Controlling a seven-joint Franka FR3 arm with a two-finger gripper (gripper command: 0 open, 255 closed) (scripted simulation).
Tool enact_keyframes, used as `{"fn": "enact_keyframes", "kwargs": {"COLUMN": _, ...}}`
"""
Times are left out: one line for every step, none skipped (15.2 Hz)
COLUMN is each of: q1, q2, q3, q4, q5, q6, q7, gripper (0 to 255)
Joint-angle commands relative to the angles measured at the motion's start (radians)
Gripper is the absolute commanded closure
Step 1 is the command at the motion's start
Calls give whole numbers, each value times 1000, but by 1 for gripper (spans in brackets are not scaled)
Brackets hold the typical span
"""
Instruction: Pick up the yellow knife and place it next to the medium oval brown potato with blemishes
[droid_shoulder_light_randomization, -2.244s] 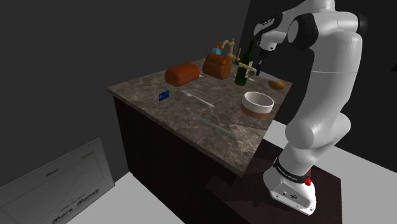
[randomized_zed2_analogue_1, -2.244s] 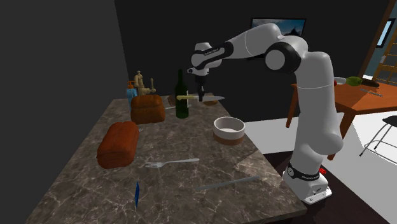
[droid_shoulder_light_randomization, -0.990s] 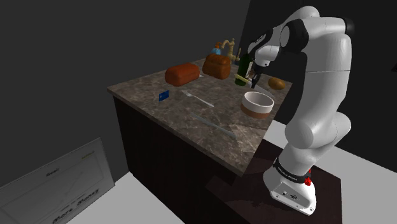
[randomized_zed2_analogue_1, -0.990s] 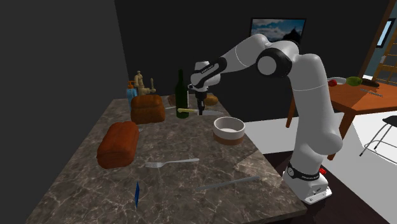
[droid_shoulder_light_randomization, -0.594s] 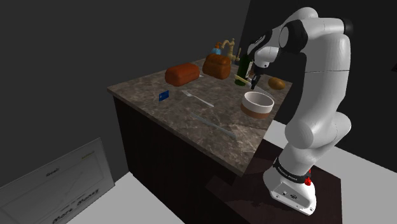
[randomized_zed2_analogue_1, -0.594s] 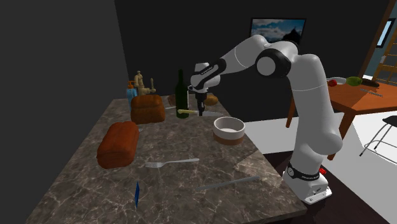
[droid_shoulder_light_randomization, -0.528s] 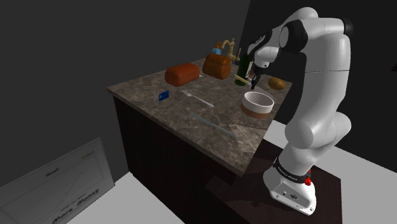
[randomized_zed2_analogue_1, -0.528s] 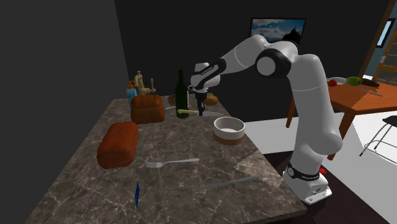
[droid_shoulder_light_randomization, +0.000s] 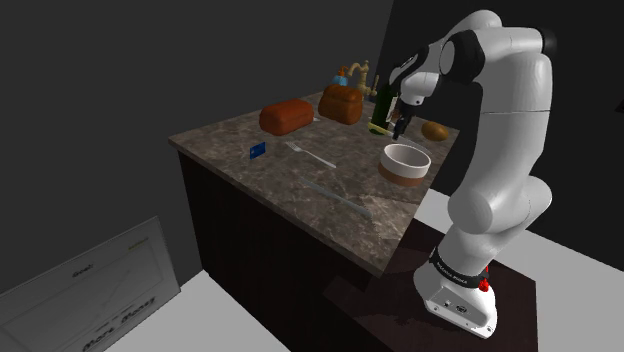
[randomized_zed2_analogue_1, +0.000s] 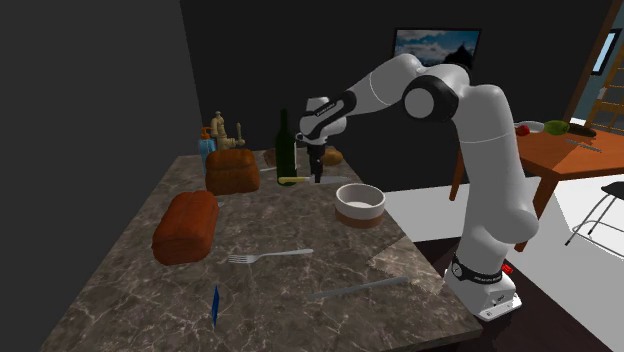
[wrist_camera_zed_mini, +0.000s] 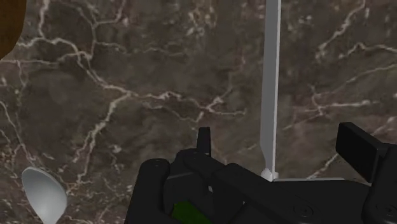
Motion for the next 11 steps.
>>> {"fn": "enact_keyframes", "kwargs": {"q1": 5, "q2": -25, "q3": -8, "q4": 21, "q5": -16, "q6": -43, "q7": 11, "gripper": 0}}
{"fn": "enact_keyframes", "kwargs": {"q1": 8, "q2": -40, "q3": -13, "q4": 36, "q5": -26, "q6": -70, "q7": 17, "gripper": 0}}
{"fn": "enact_keyframes", "kwargs": {"q1": 10, "q2": -51, "q3": -16, "q4": 48, "q5": -34, "q6": -92, "q7": 22, "gripper": 0}}
{"fn": "enact_keyframes", "kwargs": {"q1": 10, "q2": -51, "q3": -16, "q4": 48, "q5": -34, "q6": -92, "q7": 22, "gripper": 0}}
{"fn": "enact_keyframes", "kwargs": {"q1": 10, "q2": -51, "q3": -16, "q4": 48, "q5": -34, "q6": -92, "q7": 22, "gripper": 0}}
{"fn": "enact_keyframes", "kwargs": {"q1": 10, "q2": -51, "q3": -16, "q4": 48, "q5": -34, "q6": -92, "q7": 22, "gripper": 0}}
{"fn": "enact_keyframes", "kwargs": {"q1": 10, "q2": -51, "q3": -16, "q4": 48, "q5": -34, "q6": -92, "q7": 22, "gripper": 0}}
{"fn": "enact_keyframes", "kwargs": {"q1": 10, "q2": -51, "q3": -16, "q4": 48, "q5": -34, "q6": -92, "q7": 22, "gripper": 0}}
{"fn": "enact_keyframes", "kwargs": {"q1": 10, "q2": -51, "q3": -16, "q4": 48, "q5": -34, "q6": -92, "q7": 22, "gripper": 0}}
{"fn": "enact_keyframes", "kwargs": {"q1": 10, "q2": -51, "q3": -16, "q4": 48, "q5": -34, "q6": -92, "q7": 22, "gripper": 0}}
{"fn": "enact_keyframes", "kwargs": {"q1": 10, "q2": -51, "q3": -16, "q4": 48, "q5": -34, "q6": -92, "q7": 22, "gripper": 0}}
